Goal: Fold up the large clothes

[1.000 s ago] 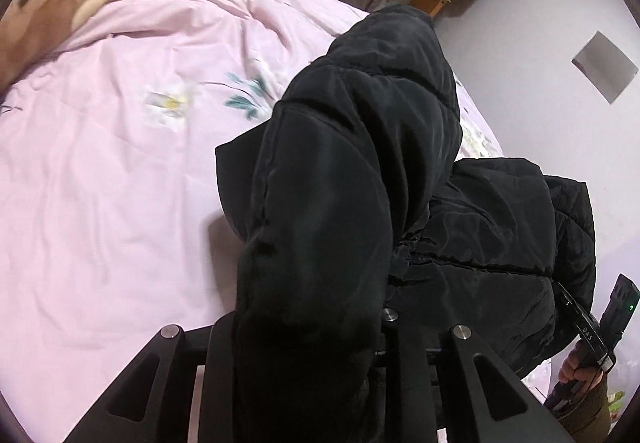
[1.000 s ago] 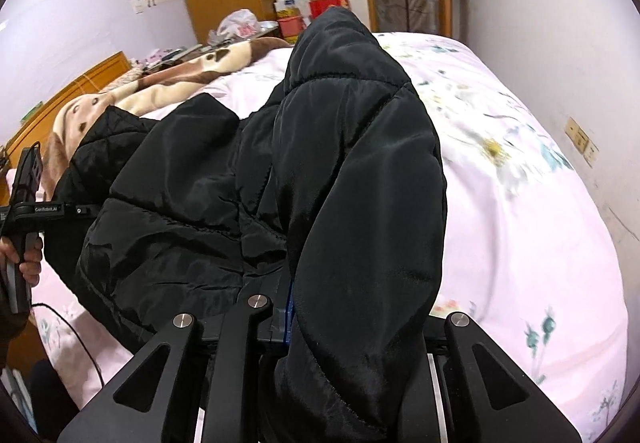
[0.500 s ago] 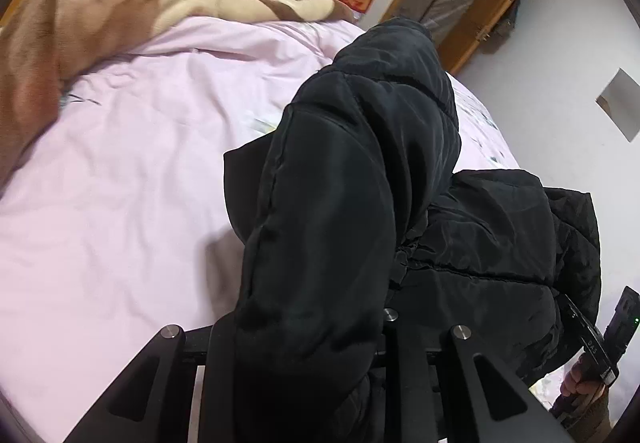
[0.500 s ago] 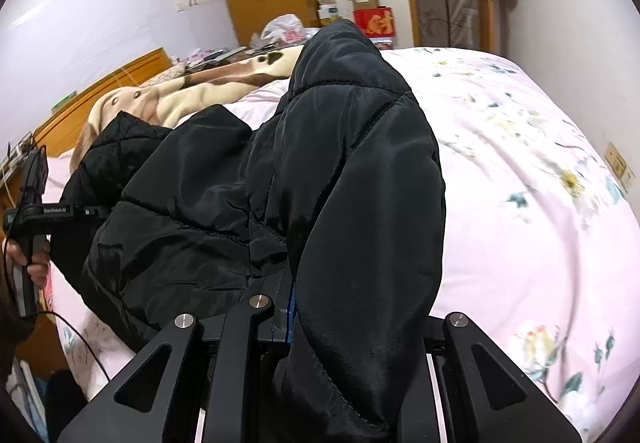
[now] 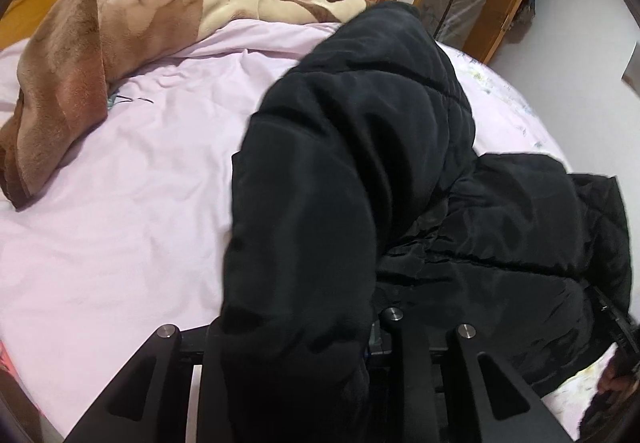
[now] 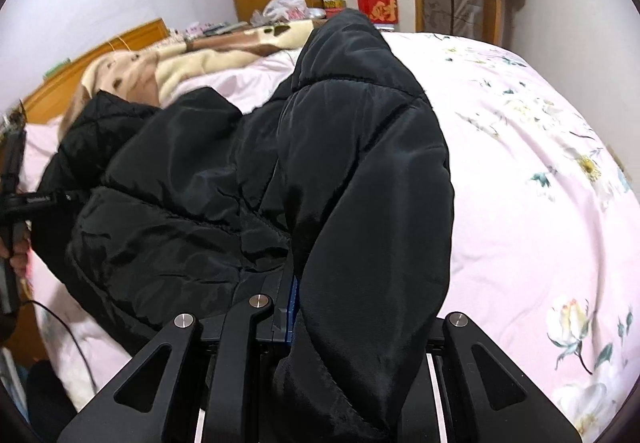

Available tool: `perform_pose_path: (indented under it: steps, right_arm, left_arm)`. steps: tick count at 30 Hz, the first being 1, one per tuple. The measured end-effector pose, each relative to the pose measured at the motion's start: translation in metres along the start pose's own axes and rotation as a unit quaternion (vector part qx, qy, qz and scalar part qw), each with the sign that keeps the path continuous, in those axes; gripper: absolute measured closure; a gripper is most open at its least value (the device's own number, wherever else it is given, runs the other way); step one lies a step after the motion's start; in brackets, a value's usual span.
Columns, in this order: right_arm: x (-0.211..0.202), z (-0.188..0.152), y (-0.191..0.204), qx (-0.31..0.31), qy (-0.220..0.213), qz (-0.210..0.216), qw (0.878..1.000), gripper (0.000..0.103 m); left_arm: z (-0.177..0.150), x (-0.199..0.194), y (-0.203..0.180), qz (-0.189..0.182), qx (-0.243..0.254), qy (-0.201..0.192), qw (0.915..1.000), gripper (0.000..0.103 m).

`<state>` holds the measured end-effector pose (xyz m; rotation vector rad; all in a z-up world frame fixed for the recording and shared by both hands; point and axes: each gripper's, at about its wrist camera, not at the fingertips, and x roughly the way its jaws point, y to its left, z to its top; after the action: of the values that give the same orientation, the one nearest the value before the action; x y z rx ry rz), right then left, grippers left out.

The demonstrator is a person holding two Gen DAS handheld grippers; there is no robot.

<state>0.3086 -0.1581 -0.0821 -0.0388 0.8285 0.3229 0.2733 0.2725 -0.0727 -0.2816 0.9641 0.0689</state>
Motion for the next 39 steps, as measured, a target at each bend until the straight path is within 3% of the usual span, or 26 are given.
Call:
perform_pose_path:
  steps: [13,24,28,30,33,37,39]
  right_arm:
    - [0.023,-0.012,0.010,-0.018,0.022,-0.053,0.998,0.080]
    - [0.017,-0.018,0.013,-0.010,0.043,-0.076,0.996,0.062]
    - [0.011,-0.011,0.013,-0.003,0.053,-0.086,0.995,0.050]
    - [0.000,-0.004,0.014,-0.007,0.046,-0.086,0.995,0.049]
    - [-0.017,0.009,0.016,-0.011,0.023,-0.105,0.994,0.034]
    - [-0.044,0.032,0.017,-0.010,-0.030,-0.161,0.986,0.033]
    - [-0.052,0.046,0.017,-0.004,-0.051,-0.187,0.981,0.033]
  left_arm:
    - [-0.019,0.015,0.001,0.034,0.026,-0.002,0.9991,0.062]
    - [-0.025,0.012,0.001,0.057,0.020,0.000,0.9982,0.045]
    - [-0.023,0.005,0.007,0.050,-0.002,0.010,0.9987,0.044]
    - [-0.021,-0.007,0.009,0.045,-0.010,0.000,0.9989,0.044]
    - [-0.014,-0.025,0.004,0.048,-0.009,-0.021,0.9986,0.044]
    - [0.003,-0.048,-0.012,0.104,0.009,-0.075,0.9917,0.044]
    - [0.014,-0.057,-0.015,0.088,-0.006,-0.096,0.9915,0.044]
